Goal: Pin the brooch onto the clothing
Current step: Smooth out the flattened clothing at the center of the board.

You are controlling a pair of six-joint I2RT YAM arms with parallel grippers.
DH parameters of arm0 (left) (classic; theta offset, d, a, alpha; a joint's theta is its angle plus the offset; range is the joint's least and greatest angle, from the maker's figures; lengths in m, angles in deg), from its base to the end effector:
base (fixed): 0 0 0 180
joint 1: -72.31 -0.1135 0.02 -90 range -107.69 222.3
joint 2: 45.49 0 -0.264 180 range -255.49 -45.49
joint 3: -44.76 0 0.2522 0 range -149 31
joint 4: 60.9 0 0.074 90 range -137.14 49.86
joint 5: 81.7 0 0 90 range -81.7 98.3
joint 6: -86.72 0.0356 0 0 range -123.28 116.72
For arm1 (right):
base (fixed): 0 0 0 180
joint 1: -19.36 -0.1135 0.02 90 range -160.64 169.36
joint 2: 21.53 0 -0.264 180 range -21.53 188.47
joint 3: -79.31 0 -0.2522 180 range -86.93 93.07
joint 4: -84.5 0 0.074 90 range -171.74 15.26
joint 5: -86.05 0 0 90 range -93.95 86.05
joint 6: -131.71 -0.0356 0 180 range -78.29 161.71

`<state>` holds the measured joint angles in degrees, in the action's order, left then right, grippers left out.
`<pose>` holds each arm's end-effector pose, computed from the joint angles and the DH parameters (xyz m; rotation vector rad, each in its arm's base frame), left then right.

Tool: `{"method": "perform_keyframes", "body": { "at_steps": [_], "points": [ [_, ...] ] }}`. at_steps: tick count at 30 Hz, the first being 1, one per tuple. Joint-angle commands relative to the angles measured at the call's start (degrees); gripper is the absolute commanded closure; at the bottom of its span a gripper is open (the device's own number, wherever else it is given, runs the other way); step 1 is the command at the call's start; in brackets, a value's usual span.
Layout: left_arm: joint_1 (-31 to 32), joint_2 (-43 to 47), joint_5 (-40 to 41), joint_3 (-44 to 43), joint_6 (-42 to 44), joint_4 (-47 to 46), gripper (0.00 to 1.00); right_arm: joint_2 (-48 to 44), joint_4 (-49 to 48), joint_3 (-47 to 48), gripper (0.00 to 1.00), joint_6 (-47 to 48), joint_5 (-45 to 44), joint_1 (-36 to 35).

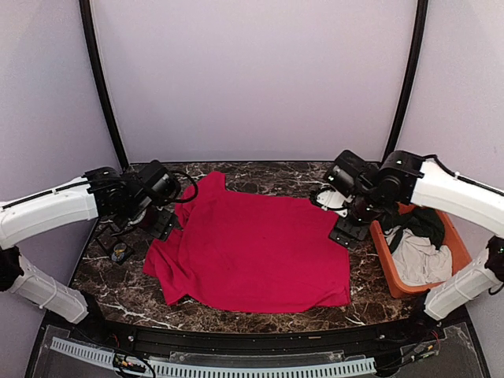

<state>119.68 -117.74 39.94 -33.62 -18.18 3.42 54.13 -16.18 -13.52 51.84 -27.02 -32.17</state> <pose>0.1798 -0.1678 0.3032 0.4817 2.3426 0.2269 0.1615 0.1808 0.3208 -1.2544 2.3067 -0.3190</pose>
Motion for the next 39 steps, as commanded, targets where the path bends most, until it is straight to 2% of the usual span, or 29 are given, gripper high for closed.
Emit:
{"method": "perform_keyframes", "body": {
  "at_steps": [1,5,9,18,23,27,35,39],
  "points": [
    [-9.8,-6.9,2.8,2.4,-3.5,-2.6,0.23,11.7,-7.3,1.5,0.01,-4.6,-4.5,3.0],
    [-13.3,-13.1,0.8,1.8,-5.9,-5.7,0.23,19.2,-13.2,4.3,0.01,-7.4,-1.7,8.0],
    [-13.7,-18.6,-1.1,-1.5,-6.7,-7.3,0.24,24.3,-16.2,7.8,0.01,-8.3,0.0,11.2],
    [-13.7,-30.2,-4.7,-5.9,-6.1,-9.7,0.25,34.3,-20.0,12.5,0.01,-7.5,0.8,13.9],
    [-13.7,-35.6,-5.7,-7.8,-6.0,-9.6,0.25,38.4,-21.7,14.3,0.01,-10.0,1.2,16.0],
    [-13.7,-38.3,-4.1,-8.6,-6.8,-8.3,0.25,39.9,-22.0,14.5,0.02,-13.5,2.3,17.4],
    [-16.4,-39.7,-1.0,-7.5,-12.9,-4.4,0.24,43.6,-18.4,13.1,0.01,-21.8,-7.1,19.3],
    [-17.6,-38.9,0.9,-7.1,-15.5,-2.6,0.24,44.2,-18.3,12.1,0.01,-23.5,-8.5,20.9]
  ]
}}
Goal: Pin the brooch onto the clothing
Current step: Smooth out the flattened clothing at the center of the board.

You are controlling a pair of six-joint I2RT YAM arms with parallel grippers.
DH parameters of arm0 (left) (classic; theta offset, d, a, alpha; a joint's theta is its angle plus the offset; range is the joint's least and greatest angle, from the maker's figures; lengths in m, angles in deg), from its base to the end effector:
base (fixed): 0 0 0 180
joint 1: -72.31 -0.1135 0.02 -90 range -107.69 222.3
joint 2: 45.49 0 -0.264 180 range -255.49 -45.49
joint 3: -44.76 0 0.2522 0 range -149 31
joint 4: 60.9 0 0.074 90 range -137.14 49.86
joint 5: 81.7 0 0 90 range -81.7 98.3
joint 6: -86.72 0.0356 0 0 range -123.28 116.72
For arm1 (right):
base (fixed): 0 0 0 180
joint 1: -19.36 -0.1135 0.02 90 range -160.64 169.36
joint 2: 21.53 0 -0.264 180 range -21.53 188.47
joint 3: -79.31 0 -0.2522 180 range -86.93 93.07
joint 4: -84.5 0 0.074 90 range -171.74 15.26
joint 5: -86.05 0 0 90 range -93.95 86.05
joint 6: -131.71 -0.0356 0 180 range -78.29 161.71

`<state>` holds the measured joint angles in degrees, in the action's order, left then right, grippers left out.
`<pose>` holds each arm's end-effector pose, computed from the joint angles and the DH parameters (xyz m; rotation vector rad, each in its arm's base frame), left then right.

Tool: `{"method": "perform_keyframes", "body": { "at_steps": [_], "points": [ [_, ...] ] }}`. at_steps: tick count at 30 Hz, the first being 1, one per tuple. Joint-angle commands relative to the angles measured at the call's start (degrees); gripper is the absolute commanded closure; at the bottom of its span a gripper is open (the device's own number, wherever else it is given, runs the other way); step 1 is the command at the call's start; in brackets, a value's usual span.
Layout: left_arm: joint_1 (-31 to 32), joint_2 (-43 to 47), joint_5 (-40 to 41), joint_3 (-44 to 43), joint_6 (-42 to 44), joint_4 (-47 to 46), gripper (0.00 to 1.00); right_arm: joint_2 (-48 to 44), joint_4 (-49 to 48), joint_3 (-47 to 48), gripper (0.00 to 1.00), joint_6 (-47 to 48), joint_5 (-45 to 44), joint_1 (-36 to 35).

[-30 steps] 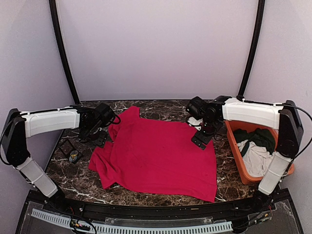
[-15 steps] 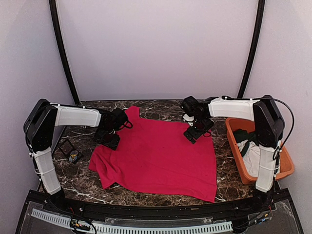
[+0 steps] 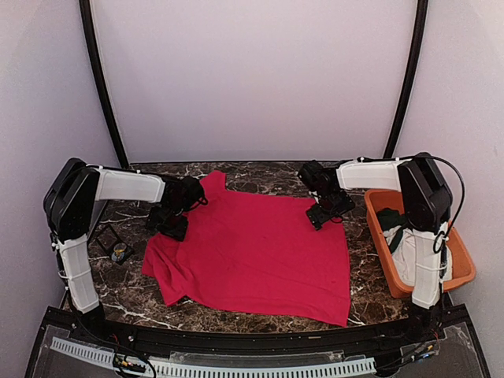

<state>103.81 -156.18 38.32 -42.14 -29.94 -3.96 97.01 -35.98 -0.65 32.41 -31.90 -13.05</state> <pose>0.3171 -0.1734 0.1553 0.0554 2.7004 0.5264 0.3527 0.2042 0.1622 -0.4765 2.6860 -0.5323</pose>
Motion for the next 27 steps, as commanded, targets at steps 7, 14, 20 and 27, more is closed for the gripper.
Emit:
{"method": "perform_keyframes", "body": {
  "at_steps": [7,14,20,27],
  "points": [
    [-5.0,2.3,2.7,4.0,-7.0,5.0,0.24,-0.4,0.6,-1.2,0.01,-6.4,-4.0,6.0],
    [-5.5,7.1,3.1,3.9,-10.2,5.0,0.24,-1.9,0.0,2.7,0.02,-6.3,-2.9,8.6],
    [-5.5,18.3,-2.7,2.8,-6.1,-3.2,0.23,-7.2,-3.6,4.1,0.01,0.4,1.2,4.8],
    [-5.4,14.9,-3.9,-6.9,-0.6,-3.8,0.15,-10.0,-4.2,2.8,0.01,3.8,4.3,-3.4]
  ]
}}
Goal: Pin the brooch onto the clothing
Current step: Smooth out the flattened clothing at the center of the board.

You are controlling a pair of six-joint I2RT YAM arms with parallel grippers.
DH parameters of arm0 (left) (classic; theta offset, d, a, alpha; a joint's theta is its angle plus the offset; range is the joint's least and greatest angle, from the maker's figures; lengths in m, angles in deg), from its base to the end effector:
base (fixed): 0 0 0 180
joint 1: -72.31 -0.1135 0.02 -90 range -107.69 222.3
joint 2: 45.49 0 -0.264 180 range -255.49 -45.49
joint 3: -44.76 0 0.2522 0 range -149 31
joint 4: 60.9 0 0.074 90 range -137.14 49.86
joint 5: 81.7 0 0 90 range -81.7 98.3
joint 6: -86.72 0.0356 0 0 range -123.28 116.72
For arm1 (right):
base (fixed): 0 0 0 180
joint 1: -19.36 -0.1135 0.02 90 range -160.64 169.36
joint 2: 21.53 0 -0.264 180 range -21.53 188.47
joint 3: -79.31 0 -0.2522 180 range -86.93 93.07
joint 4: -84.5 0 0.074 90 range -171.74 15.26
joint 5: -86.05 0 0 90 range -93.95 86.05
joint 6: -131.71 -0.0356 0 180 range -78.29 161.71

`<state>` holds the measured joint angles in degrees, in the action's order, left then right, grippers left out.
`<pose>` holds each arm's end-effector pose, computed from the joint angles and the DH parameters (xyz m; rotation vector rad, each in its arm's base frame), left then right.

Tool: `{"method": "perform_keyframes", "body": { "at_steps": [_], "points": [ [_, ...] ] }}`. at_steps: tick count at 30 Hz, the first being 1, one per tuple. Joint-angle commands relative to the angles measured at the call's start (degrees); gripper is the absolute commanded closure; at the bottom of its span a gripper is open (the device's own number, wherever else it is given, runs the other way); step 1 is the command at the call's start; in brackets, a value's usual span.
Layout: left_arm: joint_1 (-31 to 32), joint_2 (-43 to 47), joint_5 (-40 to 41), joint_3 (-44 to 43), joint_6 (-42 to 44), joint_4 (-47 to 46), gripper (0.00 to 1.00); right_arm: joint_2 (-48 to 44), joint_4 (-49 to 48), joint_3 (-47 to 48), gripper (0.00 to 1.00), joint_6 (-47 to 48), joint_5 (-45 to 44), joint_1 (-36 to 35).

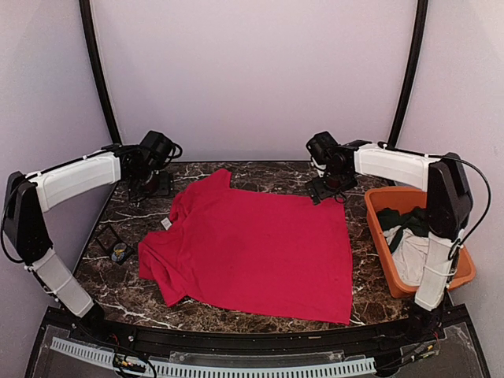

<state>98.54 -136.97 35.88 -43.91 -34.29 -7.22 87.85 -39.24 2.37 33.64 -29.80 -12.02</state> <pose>0.3096 -0.1342 0.2770 -0.2776 2.3934 0.1712 0.3556 0.1987 0.2407 -0.3717 2.5016 -0.3376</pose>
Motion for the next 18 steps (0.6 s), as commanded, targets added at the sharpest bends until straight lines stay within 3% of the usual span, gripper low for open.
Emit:
{"method": "perform_keyframes", "body": {
  "at_steps": [1,9,18],
  "points": [
    [-0.1,-7.1,-1.3,-5.9,4.0,-0.2,0.15,-0.8,-0.8,-0.9,0.01,2.7,2.1,-5.6],
    [0.0,-20.4,0.4,-8.2,3.5,-0.1,0.19,1.0,-0.9,-5.0,0.02,1.3,4.9,-10.9],
    [-0.2,-29.1,10.5,-14.1,3.4,5.0,0.19,7.4,1.8,-5.9,0.02,1.2,2.2,-11.0]
  ]
}}
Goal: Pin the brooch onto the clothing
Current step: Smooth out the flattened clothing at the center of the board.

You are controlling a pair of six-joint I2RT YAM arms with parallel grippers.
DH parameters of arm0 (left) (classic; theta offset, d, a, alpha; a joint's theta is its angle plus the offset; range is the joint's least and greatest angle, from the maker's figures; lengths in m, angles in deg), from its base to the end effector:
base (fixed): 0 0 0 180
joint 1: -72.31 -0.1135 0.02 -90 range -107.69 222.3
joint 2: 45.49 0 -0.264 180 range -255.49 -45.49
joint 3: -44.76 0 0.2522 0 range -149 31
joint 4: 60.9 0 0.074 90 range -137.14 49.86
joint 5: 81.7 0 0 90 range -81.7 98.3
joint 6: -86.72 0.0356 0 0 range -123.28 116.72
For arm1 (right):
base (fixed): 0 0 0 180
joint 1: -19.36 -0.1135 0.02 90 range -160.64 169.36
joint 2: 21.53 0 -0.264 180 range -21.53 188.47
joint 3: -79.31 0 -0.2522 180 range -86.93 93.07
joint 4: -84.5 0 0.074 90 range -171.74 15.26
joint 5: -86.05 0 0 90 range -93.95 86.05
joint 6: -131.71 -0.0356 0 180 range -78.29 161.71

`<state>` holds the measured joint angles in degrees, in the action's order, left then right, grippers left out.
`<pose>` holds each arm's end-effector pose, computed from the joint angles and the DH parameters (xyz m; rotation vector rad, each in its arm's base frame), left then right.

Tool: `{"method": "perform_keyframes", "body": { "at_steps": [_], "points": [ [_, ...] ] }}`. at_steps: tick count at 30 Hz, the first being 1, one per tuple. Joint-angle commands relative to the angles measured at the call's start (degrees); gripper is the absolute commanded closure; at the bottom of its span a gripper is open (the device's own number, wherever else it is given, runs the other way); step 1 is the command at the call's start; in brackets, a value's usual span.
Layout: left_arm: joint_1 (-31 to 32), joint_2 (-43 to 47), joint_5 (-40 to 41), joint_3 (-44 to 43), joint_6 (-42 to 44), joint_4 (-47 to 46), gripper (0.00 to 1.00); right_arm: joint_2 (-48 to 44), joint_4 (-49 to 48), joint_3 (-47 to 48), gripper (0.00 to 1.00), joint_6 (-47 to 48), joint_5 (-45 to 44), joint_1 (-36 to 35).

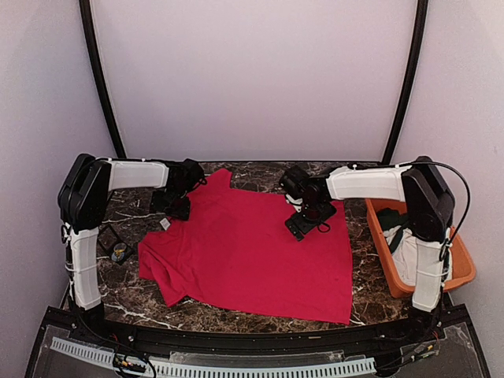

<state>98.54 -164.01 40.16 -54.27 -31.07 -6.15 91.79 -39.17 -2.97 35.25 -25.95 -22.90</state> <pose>0.3780 -0.1653 0.1610 -0.1384 2.6040 0.4988 0.3055 0.2595 0.1864 -0.7460 2.5794 -0.2992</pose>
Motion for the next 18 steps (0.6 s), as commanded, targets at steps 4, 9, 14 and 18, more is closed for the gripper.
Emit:
{"method": "perform_keyframes", "body": {
  "at_steps": [4,9,14,18],
  "points": [
    [-1.2,-6.7,10.0,-9.9,0.3,8.1,0.18,6.4,2.8,-0.3,0.01,0.1,-2.4,2.1],
    [-4.9,-11.0,8.9,-15.9,0.5,10.1,0.19,9.0,1.9,-0.9,0.01,0.9,-2.3,6.4],
    [-7.4,-13.0,8.8,-20.2,2.4,10.9,0.19,10.6,1.0,-0.3,0.01,2.1,-4.1,9.9],
    [-7.9,-13.5,10.3,-23.5,4.1,11.4,0.19,8.9,-0.7,1.8,0.01,5.2,-3.4,10.0]
  ]
}}
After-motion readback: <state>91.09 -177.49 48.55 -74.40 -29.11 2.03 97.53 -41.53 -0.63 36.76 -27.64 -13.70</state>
